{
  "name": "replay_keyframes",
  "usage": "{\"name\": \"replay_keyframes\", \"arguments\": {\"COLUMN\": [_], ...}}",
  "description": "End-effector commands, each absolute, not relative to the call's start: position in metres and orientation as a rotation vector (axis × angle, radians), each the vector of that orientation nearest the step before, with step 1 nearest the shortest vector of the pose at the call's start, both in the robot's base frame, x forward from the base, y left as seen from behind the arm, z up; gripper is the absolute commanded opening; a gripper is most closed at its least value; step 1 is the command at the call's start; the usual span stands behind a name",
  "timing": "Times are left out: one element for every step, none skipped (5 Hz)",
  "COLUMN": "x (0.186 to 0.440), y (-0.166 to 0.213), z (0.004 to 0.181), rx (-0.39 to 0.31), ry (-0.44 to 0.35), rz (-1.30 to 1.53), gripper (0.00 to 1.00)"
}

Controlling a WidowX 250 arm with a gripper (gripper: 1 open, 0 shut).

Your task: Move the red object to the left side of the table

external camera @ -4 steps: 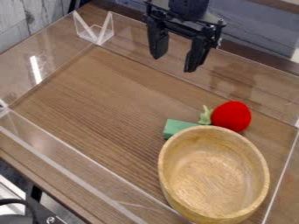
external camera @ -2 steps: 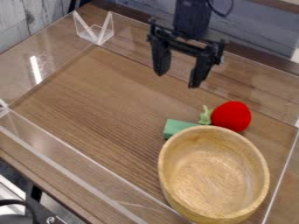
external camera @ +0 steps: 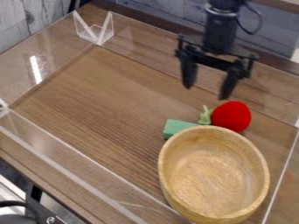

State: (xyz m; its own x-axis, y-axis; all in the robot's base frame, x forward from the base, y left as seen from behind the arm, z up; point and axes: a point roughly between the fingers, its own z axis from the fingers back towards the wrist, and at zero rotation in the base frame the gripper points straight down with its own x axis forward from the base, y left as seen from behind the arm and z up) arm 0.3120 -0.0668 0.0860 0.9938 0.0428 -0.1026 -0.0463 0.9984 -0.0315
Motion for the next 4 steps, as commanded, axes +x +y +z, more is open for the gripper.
{"name": "replay_keyframes", "arguments": {"x": [0.326, 0.326, 0.330, 0.339], "y": [-0.095, -0.107, -0.129, -0.143], "z": [0.100, 0.096, 0.090, 0.081], "rx": [-0.063, -0.074, -0.076, -0.074], "ry": [0.021, 0.013, 0.004, -0.022], "rz": [-0.030, -0.080, -0.133, -0.164], "gripper": [1.00, 1.00, 1.00, 1.00]}}
